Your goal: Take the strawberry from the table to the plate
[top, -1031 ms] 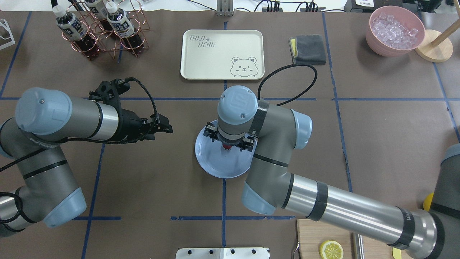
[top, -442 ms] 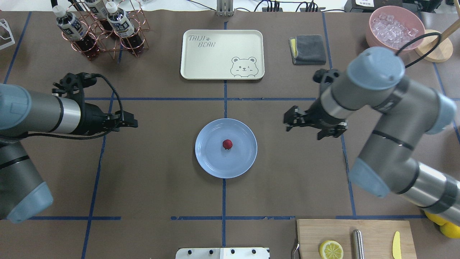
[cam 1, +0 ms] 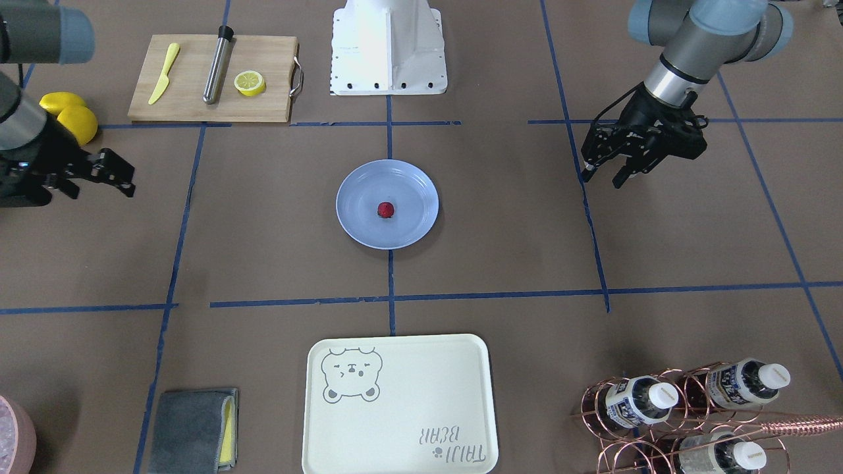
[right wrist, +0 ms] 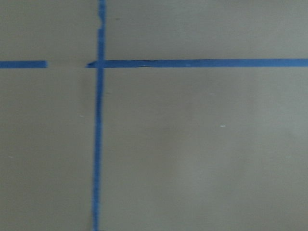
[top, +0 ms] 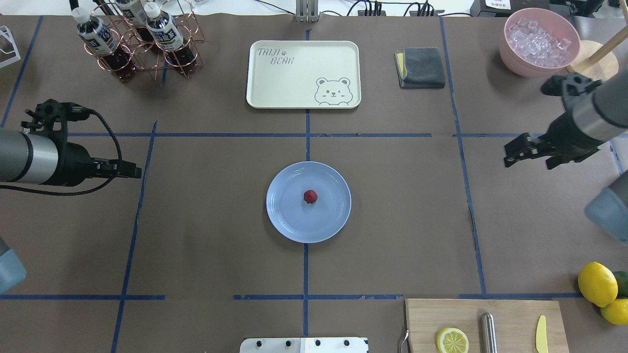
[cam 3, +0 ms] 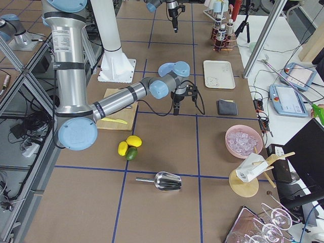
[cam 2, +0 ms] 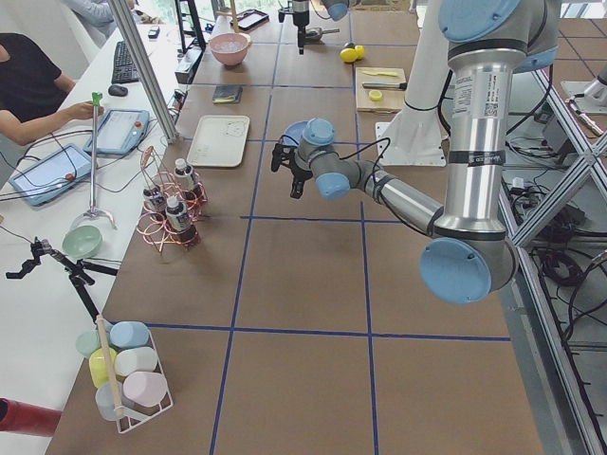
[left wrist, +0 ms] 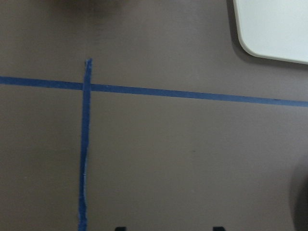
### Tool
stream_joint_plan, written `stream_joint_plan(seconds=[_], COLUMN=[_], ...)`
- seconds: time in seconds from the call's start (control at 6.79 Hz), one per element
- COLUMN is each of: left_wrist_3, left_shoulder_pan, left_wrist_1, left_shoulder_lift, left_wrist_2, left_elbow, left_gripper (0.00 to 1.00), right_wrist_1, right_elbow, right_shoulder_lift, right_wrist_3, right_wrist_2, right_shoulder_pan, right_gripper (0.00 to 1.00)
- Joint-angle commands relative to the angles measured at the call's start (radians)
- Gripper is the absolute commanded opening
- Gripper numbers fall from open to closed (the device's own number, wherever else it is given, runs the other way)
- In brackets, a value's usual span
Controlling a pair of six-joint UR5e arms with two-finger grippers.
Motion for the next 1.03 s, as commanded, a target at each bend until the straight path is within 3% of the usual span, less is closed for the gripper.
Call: stream_joint_plan(seconds=[0.0, 0.29, 0.44, 0.59, 0.74, 0.88], left_wrist_3=[0.36, 0.678, 0.902, 1.026, 1.046, 1.043], left_shoulder_pan=[-0.17, -0.367, -0.525, -0.583, -0.612, -0.631], left_wrist_1=[0.008, 0.064, 0.203, 0.347, 0.412, 0.416], left_shoulder_lift=[0.101, 0.16, 0.158, 0.152, 0.158, 0.171], left_wrist_2=[-0.153, -0.212, -0.308, -0.318, -0.331, -0.392], left_elbow=[0.01, 0.05, 0.075, 0.078, 0.11, 0.128], left_gripper=[0.67, 0.67, 0.7, 0.73, 1.0, 1.0], right_wrist_1=[-0.003, -0.008, -0.009, -0.009, -0.009, -0.009], right_elbow=[-0.062, -0.168, -0.178, -0.178, -0.176, -0.175], right_shoulder_lift=[-0.121, -0.143, -0.157, -0.164, -0.169, -0.172], right_wrist_3=[-0.367, -0.648, -0.691, -0.696, -0.707, -0.707], right_wrist_2=[0.033, 0.092, 0.11, 0.116, 0.126, 0.142], right_shoulder_pan=[0.196, 0.373, 0.404, 0.417, 0.423, 0.423], right_gripper=[1.0, 1.0, 1.0, 1.0, 1.0, 1.0])
